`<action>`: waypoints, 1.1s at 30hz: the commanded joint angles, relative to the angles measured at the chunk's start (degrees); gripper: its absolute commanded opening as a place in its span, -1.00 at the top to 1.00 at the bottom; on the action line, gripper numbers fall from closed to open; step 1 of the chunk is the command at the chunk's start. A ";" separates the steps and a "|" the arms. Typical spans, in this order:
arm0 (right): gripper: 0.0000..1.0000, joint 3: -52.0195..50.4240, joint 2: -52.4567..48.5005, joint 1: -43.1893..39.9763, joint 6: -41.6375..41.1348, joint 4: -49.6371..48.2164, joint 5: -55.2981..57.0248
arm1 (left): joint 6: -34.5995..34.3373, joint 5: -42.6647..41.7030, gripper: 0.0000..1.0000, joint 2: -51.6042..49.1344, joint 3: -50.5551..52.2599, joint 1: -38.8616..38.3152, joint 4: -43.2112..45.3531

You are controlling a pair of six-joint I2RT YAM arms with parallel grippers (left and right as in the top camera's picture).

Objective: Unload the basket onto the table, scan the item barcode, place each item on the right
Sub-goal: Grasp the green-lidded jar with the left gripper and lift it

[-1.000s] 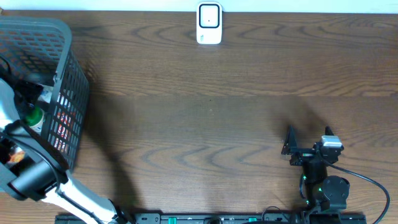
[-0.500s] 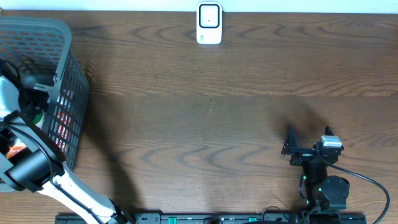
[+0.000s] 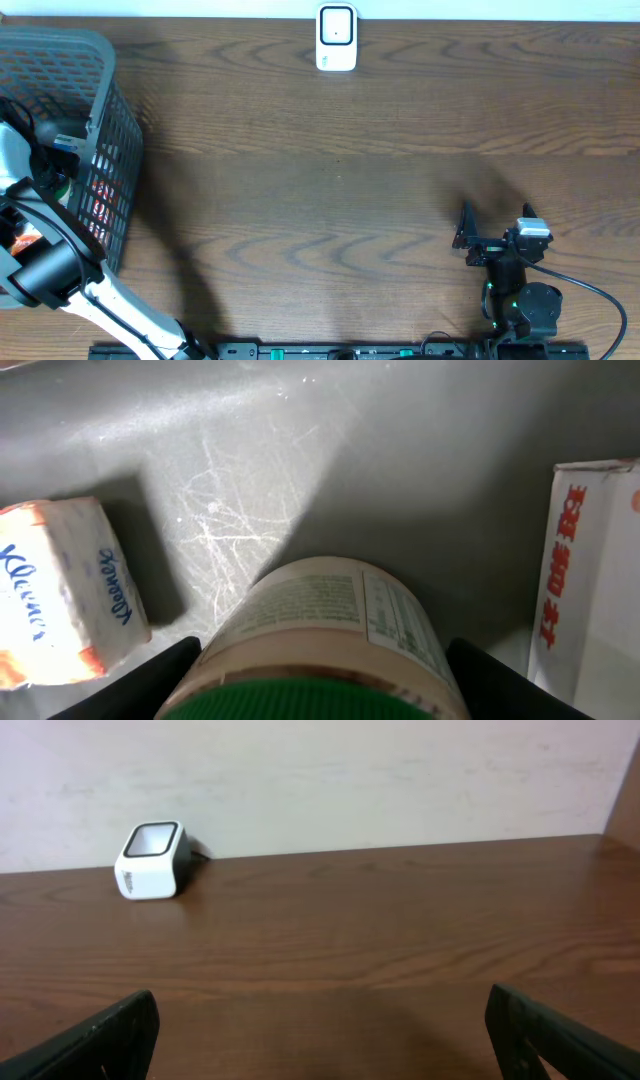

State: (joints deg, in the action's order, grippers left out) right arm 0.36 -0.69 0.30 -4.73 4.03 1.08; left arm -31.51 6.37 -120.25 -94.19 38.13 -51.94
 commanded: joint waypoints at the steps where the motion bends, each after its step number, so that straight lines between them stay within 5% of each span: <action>1: -0.99 -0.04 0.31 0.55 0.74 0.15 0.35 | 0.42 0.79 -0.50 4.79 0.11 0.11 -0.24; 8: -0.99 -0.04 0.31 0.55 0.74 0.15 0.35 | 1.25 0.79 -0.43 12.50 0.11 0.44 -0.66; 11: -0.99 -0.04 0.31 0.55 0.74 0.15 0.35 | 1.53 0.81 -0.64 13.31 0.11 0.44 -0.92; 18: -0.99 -0.04 0.31 0.55 0.74 0.15 0.35 | 1.64 0.83 -0.35 12.87 0.13 0.42 -2.62; 21: -0.98 -0.04 0.31 0.55 0.74 0.15 0.35 | 1.60 0.81 -0.75 12.85 0.22 0.42 -2.62; 24: -0.99 -0.04 0.31 0.55 0.74 0.15 0.35 | 1.60 0.81 -0.94 12.79 0.22 0.44 -2.62; 33: -0.99 -0.04 0.31 0.55 0.74 0.15 0.35 | -0.50 0.52 -0.96 12.74 2.21 0.46 -4.15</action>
State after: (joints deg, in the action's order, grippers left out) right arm 0.36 -0.69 0.30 -4.73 4.01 1.08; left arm -31.14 6.37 -106.76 -94.06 38.24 -55.75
